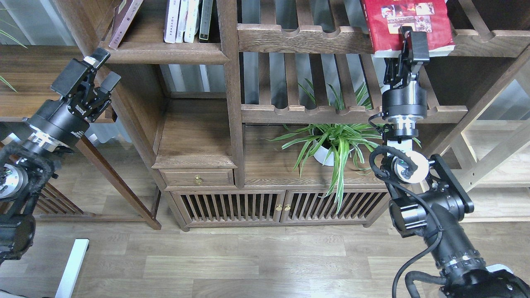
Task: Organize books on shelf
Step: 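Push the right gripper under the red book's near edge and tilt it, then pull the red book off the shelf and lower it with the right gripper, then hold the red book with both grippers and bring the left gripper to its edge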
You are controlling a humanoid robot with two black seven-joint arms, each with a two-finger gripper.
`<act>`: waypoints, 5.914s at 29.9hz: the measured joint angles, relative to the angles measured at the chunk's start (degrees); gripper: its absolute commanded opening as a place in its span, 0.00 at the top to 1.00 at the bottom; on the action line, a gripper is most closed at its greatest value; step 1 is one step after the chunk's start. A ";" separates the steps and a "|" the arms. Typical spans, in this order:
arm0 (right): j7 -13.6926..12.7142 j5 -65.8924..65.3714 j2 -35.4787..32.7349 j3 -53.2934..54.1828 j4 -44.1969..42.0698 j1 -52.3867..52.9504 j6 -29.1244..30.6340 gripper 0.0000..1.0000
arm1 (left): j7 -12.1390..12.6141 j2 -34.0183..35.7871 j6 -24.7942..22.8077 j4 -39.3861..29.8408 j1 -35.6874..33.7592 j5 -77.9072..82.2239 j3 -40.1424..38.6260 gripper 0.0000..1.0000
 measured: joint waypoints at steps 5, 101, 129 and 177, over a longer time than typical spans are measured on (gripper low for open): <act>0.00 0.01 -1.38 0.06 3.30 -0.58 0.00 0.87 | 0.00 0.00 0.00 0.00 -0.09 0.06 0.27 0.01; -0.89 -15.46 3.73 -27.15 15.66 -15.45 -0.01 0.87 | 0.00 -12.90 0.00 -11.02 0.38 -0.73 20.37 0.04; -0.88 -16.28 3.73 -28.16 15.66 -16.93 -0.01 0.87 | 0.00 -13.00 0.00 -11.49 1.04 -1.99 18.15 0.49; -0.97 -16.55 3.72 -27.90 15.61 -16.84 0.01 0.81 | -0.03 -8.27 0.00 -12.19 2.01 -2.49 21.30 0.94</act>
